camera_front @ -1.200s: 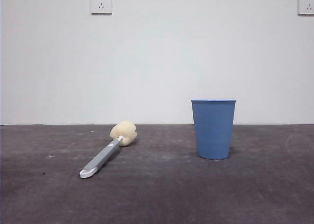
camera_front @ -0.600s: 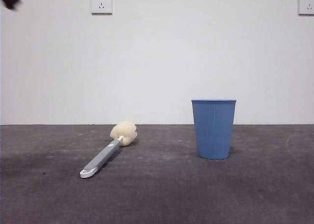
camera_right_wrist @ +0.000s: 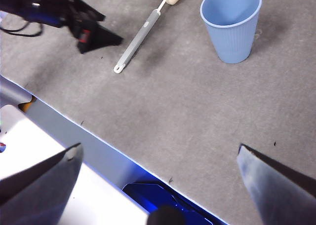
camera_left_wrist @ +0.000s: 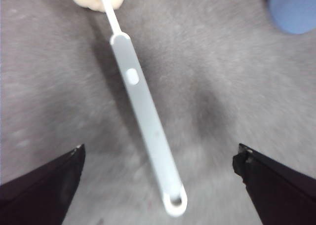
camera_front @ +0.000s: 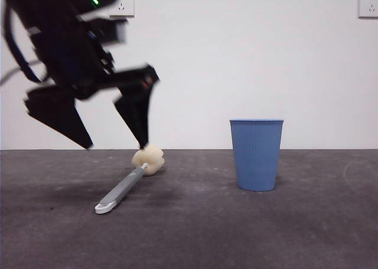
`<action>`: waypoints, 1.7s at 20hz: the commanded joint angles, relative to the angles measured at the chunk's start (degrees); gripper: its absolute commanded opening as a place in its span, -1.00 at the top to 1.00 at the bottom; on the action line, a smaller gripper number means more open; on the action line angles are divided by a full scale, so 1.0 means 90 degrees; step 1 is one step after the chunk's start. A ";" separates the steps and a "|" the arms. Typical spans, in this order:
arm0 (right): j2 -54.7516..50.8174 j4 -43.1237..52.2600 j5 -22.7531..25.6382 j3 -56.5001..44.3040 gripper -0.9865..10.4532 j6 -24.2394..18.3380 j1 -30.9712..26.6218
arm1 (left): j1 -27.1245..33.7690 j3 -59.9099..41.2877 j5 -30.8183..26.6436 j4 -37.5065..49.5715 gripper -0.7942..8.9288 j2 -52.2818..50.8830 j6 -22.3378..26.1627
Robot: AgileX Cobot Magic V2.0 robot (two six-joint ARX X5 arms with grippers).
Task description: Pick up the cup brush,pick up the cup,insert the brush into the cup,clean the cup,put the cup brush back,put the cup back to the fixed position on the table
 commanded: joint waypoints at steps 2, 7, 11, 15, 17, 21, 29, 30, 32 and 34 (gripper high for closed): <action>0.0005 0.0032 -0.0012 0.0017 -0.22 0.0063 0.0019 | -0.0017 0.0097 -0.0056 0.0226 -0.32 0.0665 -0.0483; 0.0005 0.0034 -0.0012 0.0017 -0.22 0.0061 0.0019 | -0.0056 0.0097 -0.0104 0.0301 -0.32 0.1156 -0.0782; 0.0005 0.0034 -0.0012 0.0017 -0.22 0.0061 0.0019 | -0.0185 0.0097 -0.0391 0.0296 -0.17 0.1263 -0.0843; 0.0005 0.0032 -0.0012 0.0017 -0.22 0.0063 0.0019 | -0.0221 0.0097 -0.0367 0.0206 0.11 0.1263 -0.0957; 0.0005 0.0032 -0.0015 0.0017 -0.22 0.0087 0.0019 | -0.0221 0.0097 -0.0338 0.0017 0.35 0.1292 -0.0957; 0.0005 0.0029 -0.0053 0.0017 -0.22 0.0175 0.0019 | -0.0226 0.0097 -0.0316 -0.0199 0.48 0.1375 -0.0962; 0.0027 0.0032 -0.0051 0.0017 -0.21 0.0403 0.0019 | -0.0291 0.0104 -0.0163 -0.0376 0.85 0.1200 -0.0872; 0.0066 0.0032 -0.0053 0.0017 -0.21 0.0515 0.0019 | -0.0289 0.0104 -0.0172 -0.0423 0.85 0.1110 -0.0789; 0.0138 0.0039 -0.0223 0.0017 -0.21 0.0648 0.0019 | -0.0284 0.0104 -0.0197 -0.0517 0.85 0.0828 -0.0656; 0.0199 0.0291 -0.0699 0.0017 -0.21 0.0651 0.0022 | -0.0287 0.0107 -0.0194 -0.0595 0.85 0.0410 -0.0486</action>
